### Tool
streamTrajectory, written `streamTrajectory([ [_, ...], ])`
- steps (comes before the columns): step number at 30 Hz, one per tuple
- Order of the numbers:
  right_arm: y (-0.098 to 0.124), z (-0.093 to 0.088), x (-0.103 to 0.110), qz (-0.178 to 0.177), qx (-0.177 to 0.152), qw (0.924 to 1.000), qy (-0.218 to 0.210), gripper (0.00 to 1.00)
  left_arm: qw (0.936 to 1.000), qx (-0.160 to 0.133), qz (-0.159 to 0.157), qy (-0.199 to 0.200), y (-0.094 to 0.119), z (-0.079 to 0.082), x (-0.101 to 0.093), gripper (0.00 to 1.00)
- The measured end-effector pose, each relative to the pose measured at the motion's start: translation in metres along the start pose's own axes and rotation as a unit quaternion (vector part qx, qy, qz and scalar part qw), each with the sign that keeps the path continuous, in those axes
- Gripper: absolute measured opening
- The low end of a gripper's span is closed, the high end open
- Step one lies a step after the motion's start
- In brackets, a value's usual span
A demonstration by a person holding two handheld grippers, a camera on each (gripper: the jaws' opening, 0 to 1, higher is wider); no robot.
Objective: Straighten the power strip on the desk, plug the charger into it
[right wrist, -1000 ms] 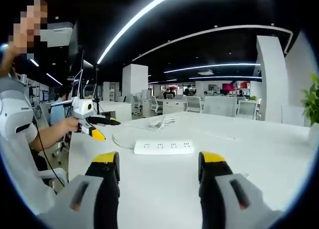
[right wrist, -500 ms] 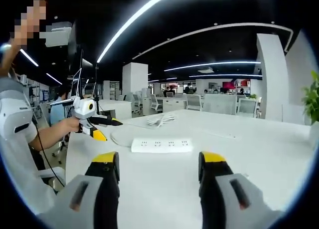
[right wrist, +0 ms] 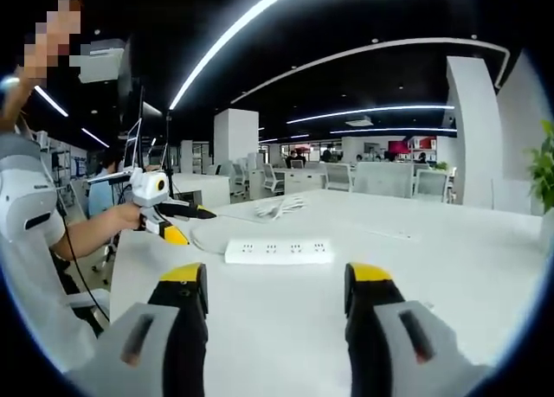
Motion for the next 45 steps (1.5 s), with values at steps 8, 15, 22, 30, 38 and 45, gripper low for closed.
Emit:
streamTrajectory([
  [8, -0.002, -0.003, -0.004, 0.000, 0.003, 1.0000, -0.002, 0.63, 1.0000, -0.001, -0.003, 0.002, -0.011, 0.001, 0.001, 0.88],
  [15, -0.002, -0.007, -0.008, -0.002, 0.005, 1.0000, -0.004, 0.63, 0.9999, 0.005, -0.011, 0.004, -0.024, 0.000, 0.001, 0.88],
  [22, -0.001, -0.010, -0.012, -0.005, 0.008, 0.9999, -0.007, 0.63, 0.9998, 0.007, -0.013, 0.010, -0.033, -0.001, 0.004, 0.89],
  [30, -0.004, -0.011, -0.017, -0.003, 0.011, 0.9999, -0.012, 0.63, 0.9995, 0.003, -0.010, 0.030, -0.041, -0.004, 0.009, 0.90],
  [38, -0.007, -0.001, -0.016, 0.004, 0.000, 0.9999, -0.010, 0.63, 0.9994, 0.012, -0.009, 0.029, -0.050, -0.008, 0.010, 0.90],
  [45, -0.010, -0.007, -0.014, 0.010, 0.009, 0.9999, -0.009, 0.63, 0.9992, 0.023, -0.011, 0.029, -0.063, -0.011, 0.010, 0.90],
])
Point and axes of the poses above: the point that each gripper's makers call its tool centre point, and the gripper's own axes: y roughly backward along the fingers, x roughly to its left, z roughly out of its top, the point moved 10 cm from there along y, roughly backward along the fingers, and after that the axes turned 6 degrees about -z, right-handed, at the moved point
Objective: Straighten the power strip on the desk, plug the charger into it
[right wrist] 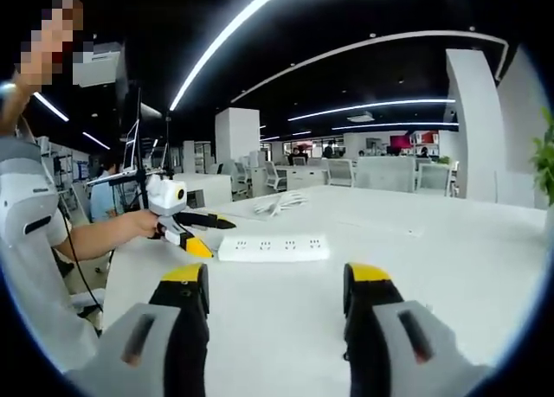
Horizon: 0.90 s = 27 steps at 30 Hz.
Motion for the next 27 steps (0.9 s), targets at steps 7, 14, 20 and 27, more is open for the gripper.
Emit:
streamTrajectory([
  [7, 0.003, 0.001, -0.005, -0.005, -0.004, 1.0000, -0.003, 0.62, 1.0000, 0.002, 0.003, 0.008, -0.003, -0.003, 0.002, 0.89],
  [14, -0.001, -0.003, -0.005, -0.001, 0.000, 1.0000, -0.006, 0.62, 0.9999, 0.010, 0.008, -0.001, -0.007, -0.007, 0.003, 0.88],
  [20, -0.003, -0.005, -0.005, 0.001, 0.005, 1.0000, -0.004, 0.62, 0.9998, 0.018, 0.009, -0.005, -0.010, -0.009, 0.003, 0.85],
  [27, -0.005, -0.005, -0.007, 0.002, 0.004, 1.0000, -0.006, 0.62, 0.9996, 0.026, 0.011, -0.010, -0.014, -0.011, 0.005, 0.82],
])
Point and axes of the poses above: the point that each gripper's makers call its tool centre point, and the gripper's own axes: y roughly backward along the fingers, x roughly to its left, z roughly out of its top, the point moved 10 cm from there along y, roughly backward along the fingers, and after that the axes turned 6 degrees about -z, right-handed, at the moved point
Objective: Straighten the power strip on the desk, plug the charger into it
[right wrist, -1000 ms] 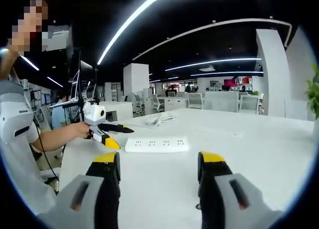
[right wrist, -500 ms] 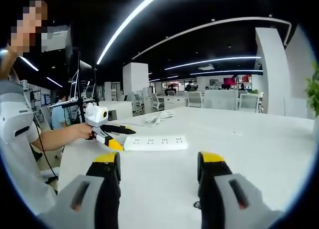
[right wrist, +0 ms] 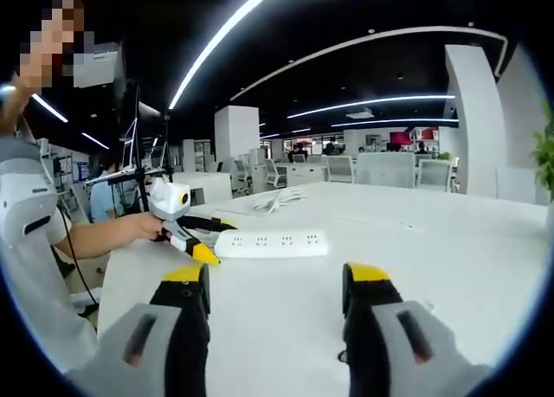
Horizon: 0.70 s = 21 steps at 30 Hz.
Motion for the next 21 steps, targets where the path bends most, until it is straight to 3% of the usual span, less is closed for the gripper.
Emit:
streamTrajectory([
  [13, -0.0046, -0.0049, -0.0008, 0.005, 0.005, 1.0000, -0.002, 0.61, 0.9999, -0.007, -0.007, -0.004, -0.0009, 0.0006, 0.0040, 0.73],
  [21, -0.0089, -0.0049, -0.0028, 0.007, 0.009, 0.9999, -0.003, 0.62, 0.9998, -0.007, -0.018, -0.004, 0.0015, -0.0012, 0.0042, 0.72],
])
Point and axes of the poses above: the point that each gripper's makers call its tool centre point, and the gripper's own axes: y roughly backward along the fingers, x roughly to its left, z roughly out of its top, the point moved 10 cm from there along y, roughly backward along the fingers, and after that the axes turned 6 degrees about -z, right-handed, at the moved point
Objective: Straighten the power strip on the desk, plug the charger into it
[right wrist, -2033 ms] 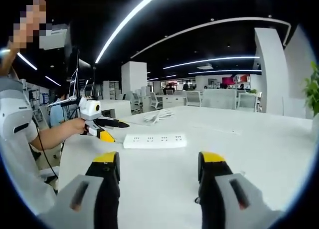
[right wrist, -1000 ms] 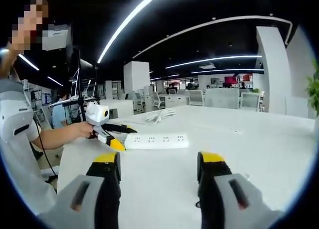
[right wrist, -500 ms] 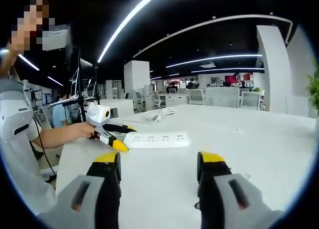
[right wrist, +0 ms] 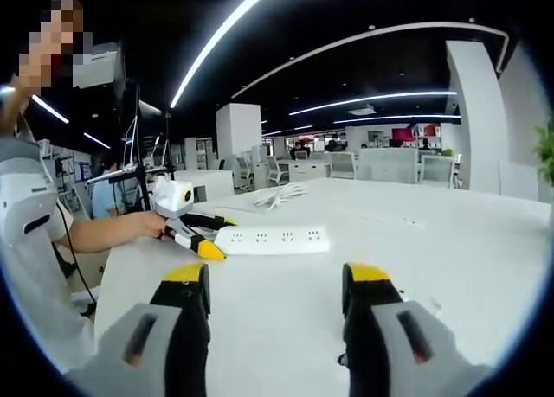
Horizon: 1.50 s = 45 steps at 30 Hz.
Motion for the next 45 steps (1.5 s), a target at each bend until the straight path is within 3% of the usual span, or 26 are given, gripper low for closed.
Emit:
streamTrajectory([
  [11, -0.002, 0.014, -0.009, 0.001, 0.006, 0.9998, 0.021, 0.62, 0.9987, -0.001, -0.047, -0.019, -0.004, 0.000, 0.014, 0.71],
  [17, -0.008, 0.029, -0.022, 0.008, 0.028, 0.9979, 0.058, 0.63, 0.9979, -0.001, -0.059, -0.024, -0.009, 0.001, 0.020, 0.71],
  [24, -0.031, 0.047, -0.035, 0.028, 0.062, 0.9896, 0.127, 0.65, 0.9980, -0.001, -0.059, -0.024, -0.010, 0.001, 0.021, 0.71],
  [33, -0.060, 0.061, -0.047, 0.047, 0.048, 0.9894, 0.129, 0.66, 0.9980, -0.003, -0.058, -0.024, -0.011, 0.001, 0.022, 0.71],
  [34, -0.063, 0.062, -0.049, 0.053, 0.047, 0.9895, 0.126, 0.67, 0.9980, -0.002, -0.058, -0.024, -0.012, 0.001, 0.022, 0.71],
  [37, -0.074, 0.067, -0.049, 0.098, -0.003, 0.9889, 0.111, 0.73, 0.9979, -0.002, -0.059, -0.025, -0.012, 0.001, 0.023, 0.71],
  [42, -0.083, 0.069, -0.056, 0.117, -0.002, 0.9853, 0.125, 0.75, 0.9979, -0.003, -0.060, -0.025, -0.012, 0.002, 0.022, 0.71],
  [45, -0.087, 0.067, -0.056, 0.153, 0.013, 0.9800, 0.127, 0.74, 0.9979, -0.003, -0.060, -0.025, -0.012, 0.002, 0.022, 0.71],
])
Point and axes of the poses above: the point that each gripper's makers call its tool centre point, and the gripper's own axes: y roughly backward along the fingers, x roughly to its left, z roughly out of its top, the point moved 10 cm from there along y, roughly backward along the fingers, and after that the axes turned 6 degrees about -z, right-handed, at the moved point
